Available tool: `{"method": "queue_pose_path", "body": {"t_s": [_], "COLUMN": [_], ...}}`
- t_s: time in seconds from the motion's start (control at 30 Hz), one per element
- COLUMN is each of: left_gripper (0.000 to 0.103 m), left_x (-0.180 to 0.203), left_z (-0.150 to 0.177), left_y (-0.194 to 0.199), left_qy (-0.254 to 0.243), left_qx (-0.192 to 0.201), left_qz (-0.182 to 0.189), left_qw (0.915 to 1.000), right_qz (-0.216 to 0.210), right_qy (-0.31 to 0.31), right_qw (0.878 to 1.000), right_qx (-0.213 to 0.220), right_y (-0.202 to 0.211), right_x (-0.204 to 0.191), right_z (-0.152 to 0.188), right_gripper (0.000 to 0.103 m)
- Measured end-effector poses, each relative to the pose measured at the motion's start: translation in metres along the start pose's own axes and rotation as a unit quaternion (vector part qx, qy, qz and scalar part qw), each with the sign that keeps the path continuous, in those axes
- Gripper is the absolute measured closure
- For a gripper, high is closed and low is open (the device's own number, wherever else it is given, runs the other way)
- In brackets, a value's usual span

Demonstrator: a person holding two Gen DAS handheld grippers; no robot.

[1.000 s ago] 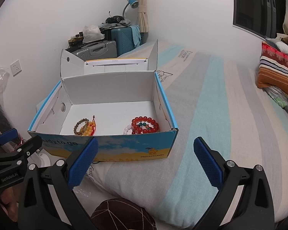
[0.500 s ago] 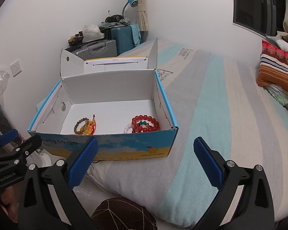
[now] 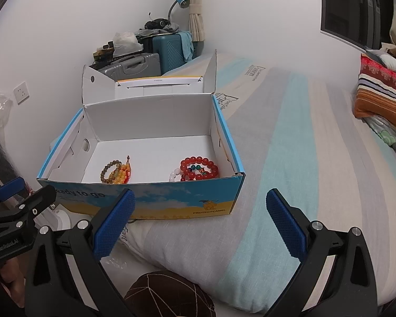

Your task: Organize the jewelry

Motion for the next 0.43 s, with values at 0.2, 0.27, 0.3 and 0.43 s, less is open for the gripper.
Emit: {"method": "queue_pose_path", "body": {"t_s": [0.2, 0.27, 0.3, 0.43], "left_gripper": [0.006, 0.006, 0.006, 0.006], "left_x": [0.0025, 0.0024, 0.0022, 0.001], "left_z": [0.0004, 0.0004, 0.0005, 0.0008], "left_y": [-0.001, -0.0016, -0.0015, -0.002], "left_qy": [-0.004, -0.001, 0.001, 0.002], "left_qx": [-0.003, -0.005, -0.005, -0.008], "left_qz": [0.0, -0.002, -0.001, 0.0], "left_qw": [1.0, 1.0, 1.0, 1.0], "right_qz": [-0.001, 0.0, -0.001, 0.0], "right_qy": [0.0, 0.0, 0.0, -0.001], "right_qw": [1.0, 1.0, 1.0, 1.0], "right_qx": [0.0, 0.0, -0.001, -0.002], "right_y": [0.0001, 0.0001, 0.0, 0.0005], "right_x": [0.0004, 0.0003, 0.0004, 0.0007], "right_z": [0.0001, 0.0001, 0.0005, 0.0007], "right_gripper": [0.008, 0.008, 0.008, 0.008]}}
Point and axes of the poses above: each gripper's, at about its wrist camera, not at the fingertips, and y roughly against the way its jaws point, x to its right, z to its underside, the point moved 1 cm from there along -y, roughly the way its jaws point, and after that the axes turned 3 degrees about z, right-handed, at the moved point
